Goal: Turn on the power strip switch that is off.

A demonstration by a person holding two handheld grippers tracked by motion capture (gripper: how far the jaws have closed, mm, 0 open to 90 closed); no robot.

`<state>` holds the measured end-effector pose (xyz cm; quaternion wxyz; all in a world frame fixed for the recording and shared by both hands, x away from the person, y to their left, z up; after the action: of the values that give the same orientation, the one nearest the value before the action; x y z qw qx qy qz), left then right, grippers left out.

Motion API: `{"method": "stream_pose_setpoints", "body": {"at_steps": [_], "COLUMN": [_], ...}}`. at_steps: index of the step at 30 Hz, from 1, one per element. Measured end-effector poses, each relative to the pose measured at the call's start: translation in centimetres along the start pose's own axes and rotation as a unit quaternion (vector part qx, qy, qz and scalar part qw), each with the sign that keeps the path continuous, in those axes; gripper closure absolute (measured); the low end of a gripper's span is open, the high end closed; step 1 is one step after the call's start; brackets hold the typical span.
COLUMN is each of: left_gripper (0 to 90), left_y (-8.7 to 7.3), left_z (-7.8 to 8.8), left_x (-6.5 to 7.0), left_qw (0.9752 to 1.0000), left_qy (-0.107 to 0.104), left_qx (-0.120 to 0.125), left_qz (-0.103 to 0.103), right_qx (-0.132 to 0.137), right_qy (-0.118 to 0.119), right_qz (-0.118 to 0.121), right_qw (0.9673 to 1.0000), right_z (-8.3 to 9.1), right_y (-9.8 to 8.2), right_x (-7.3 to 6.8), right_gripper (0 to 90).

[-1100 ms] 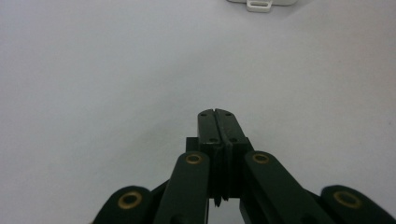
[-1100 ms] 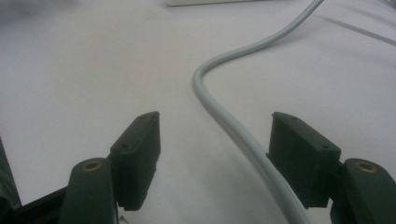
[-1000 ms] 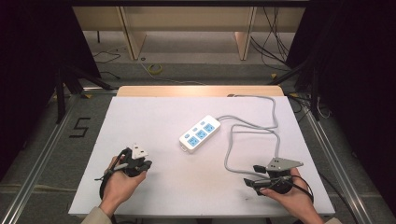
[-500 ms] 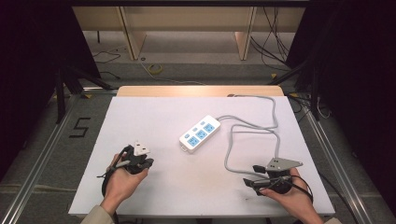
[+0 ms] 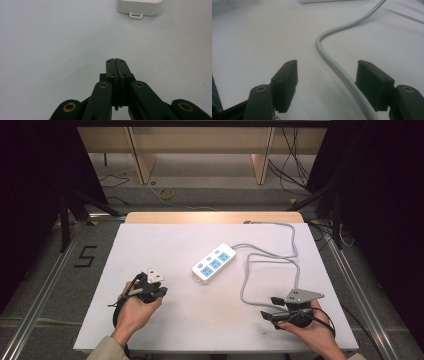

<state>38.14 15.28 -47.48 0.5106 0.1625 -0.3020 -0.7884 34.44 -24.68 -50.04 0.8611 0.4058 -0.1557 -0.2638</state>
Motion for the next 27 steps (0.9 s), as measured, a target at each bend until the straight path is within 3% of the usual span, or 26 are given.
{"method": "stream_pose_setpoints", "body": {"at_steps": [27], "left_gripper": [89.8], "left_y": [1.6], "left_z": [-0.7], "left_x": [0.9], "left_qw": [0.9999], "left_qy": [-0.006], "left_qx": [-0.008], "left_qz": [-0.011], "right_qx": [0.0], "right_qy": [-0.001], "right_qz": [0.0], "right_qw": [1.0], "right_z": [0.0], "right_y": [0.0], "right_x": [0.0], "right_gripper": [34.7]}}
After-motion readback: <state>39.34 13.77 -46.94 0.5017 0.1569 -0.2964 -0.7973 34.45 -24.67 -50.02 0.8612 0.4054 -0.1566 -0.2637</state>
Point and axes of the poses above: each handheld gripper's, and its own axes: z roughly backward along the jaws, y roughly out of its top, x roughly to its right, the point moved 4 cm from there along -z, roughly forward along the jaws, and after that the axes turned 10 degrees about z, right-handed, at the moved point
